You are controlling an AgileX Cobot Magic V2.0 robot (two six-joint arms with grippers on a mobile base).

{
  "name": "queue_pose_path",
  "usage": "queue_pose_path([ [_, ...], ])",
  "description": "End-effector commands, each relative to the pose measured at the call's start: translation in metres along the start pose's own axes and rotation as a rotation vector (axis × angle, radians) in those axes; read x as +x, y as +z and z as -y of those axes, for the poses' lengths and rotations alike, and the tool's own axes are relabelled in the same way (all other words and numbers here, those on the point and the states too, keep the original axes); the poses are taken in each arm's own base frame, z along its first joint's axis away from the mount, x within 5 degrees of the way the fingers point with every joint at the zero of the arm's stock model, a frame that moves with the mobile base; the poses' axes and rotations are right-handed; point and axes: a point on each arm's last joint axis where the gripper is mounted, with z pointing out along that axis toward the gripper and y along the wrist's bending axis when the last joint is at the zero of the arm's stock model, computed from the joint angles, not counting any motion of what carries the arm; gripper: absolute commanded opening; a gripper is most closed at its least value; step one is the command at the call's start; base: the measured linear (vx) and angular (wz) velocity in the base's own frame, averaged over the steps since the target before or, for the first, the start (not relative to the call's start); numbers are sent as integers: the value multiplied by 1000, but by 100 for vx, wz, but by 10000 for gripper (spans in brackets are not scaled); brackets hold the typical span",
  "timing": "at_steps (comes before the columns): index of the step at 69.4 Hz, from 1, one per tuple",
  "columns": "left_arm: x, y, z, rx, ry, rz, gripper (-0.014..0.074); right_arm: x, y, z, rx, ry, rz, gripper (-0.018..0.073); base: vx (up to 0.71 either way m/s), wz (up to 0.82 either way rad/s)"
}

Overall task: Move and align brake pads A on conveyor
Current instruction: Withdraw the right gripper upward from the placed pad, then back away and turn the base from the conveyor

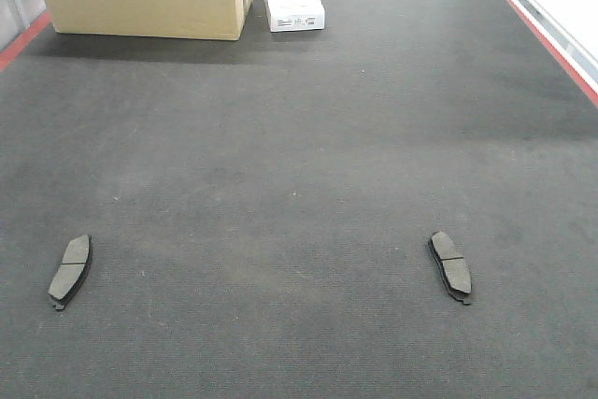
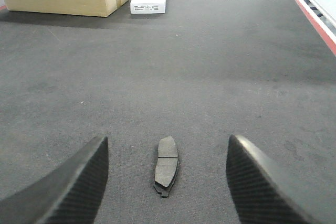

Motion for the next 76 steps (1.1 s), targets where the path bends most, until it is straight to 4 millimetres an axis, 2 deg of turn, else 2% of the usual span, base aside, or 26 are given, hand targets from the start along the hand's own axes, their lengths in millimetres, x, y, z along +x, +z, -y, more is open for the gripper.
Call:
queue_pose_path([
  [1, -14, -2, 0, 4, -14, 86, 464, -16, -3, 0, -1, -16, 99, 470, 0, 0],
  [33, -14, -2, 0, 4, -14, 86, 464, -16, -3, 0, -1, -16, 99, 470, -8, -2],
  [76, -14, -3, 0, 4, -14, 88, 464, -15, -2, 0, -1, -16, 93, 470, -38, 8],
])
